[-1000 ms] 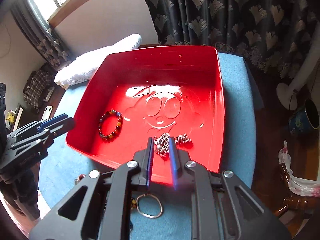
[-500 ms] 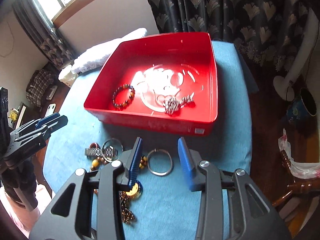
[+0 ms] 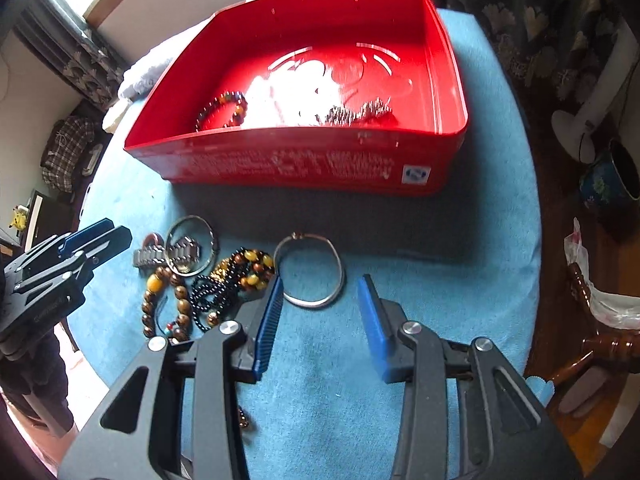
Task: Organize jewelry
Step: 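Move both open tools back toward the jewelry pile, then grasp the thin silver bangle with the right tool while the left tool grasps a silver hoop ring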
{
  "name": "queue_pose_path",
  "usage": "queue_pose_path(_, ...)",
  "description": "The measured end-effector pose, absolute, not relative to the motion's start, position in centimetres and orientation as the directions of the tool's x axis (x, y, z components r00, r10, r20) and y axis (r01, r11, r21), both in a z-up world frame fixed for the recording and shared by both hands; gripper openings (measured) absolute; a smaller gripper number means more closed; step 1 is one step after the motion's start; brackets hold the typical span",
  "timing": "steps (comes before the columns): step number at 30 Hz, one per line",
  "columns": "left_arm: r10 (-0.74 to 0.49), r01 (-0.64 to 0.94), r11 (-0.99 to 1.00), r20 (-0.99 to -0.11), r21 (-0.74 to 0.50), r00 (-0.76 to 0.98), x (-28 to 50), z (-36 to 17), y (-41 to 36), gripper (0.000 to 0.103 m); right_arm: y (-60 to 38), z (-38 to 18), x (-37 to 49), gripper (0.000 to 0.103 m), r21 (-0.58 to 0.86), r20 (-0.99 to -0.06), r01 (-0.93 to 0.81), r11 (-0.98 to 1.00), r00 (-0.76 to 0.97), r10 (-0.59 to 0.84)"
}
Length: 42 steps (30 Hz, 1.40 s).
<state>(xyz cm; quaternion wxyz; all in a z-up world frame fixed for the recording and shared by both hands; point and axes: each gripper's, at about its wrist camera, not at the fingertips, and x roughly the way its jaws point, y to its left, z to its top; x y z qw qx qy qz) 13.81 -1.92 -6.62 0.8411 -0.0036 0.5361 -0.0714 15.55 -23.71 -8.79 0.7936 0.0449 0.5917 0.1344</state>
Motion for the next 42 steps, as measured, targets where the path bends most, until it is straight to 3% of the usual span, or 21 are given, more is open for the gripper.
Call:
queue_pose_path(4, -0.127, 0.135, 0.988, -0.907, -0.078, 0.401, 14.0, -7.2, -2.9, 0.042, -23.4, -9.1, 15.7, 0.042, 0.232, -0.930, -0.163, 0.959, 0.251, 0.267)
queue_pose_path(9, -0.129, 0.150, 0.986, -0.913, -0.076, 0.388, 14.2, -7.7, -3.5, 0.042, -22.8, -9.6, 15.8, 0.052, 0.213, -0.938, -0.183, 0.960, 0.237, 0.253)
queue_pose_path(15, -0.130, 0.155, 0.985, -0.915, -0.075, 0.381, 14.4, -8.1, -3.7, 0.042, -22.1, -9.8, 16.1, 0.054, 0.181, -0.944, -0.195, 0.964, 0.242, 0.226)
queue_pose_path(22, -0.132, 0.150, 0.985, -0.919, -0.081, 0.372, 14.9, -8.5, -3.7, 0.046, -20.5, -10.1, 16.3, 0.050, 0.082, -0.950, -0.237, 0.968, 0.275, 0.148)
queue_pose_path(23, -0.133, 0.150, 0.985, -0.919, -0.081, 0.372, 15.0, -8.5, -3.8, 0.046, -20.5, -10.1, 16.3, 0.044, 0.064, -0.951, -0.235, 0.970, 0.281, 0.130)
queue_pose_path(42, -0.143, 0.208, 0.976, -0.922, -0.070, 0.360, 15.2, -9.2, -6.0, 0.051, -24.1, -9.8, 15.9, 0.043, 0.124, -0.949, -0.156, 0.980, 0.271, 0.163)
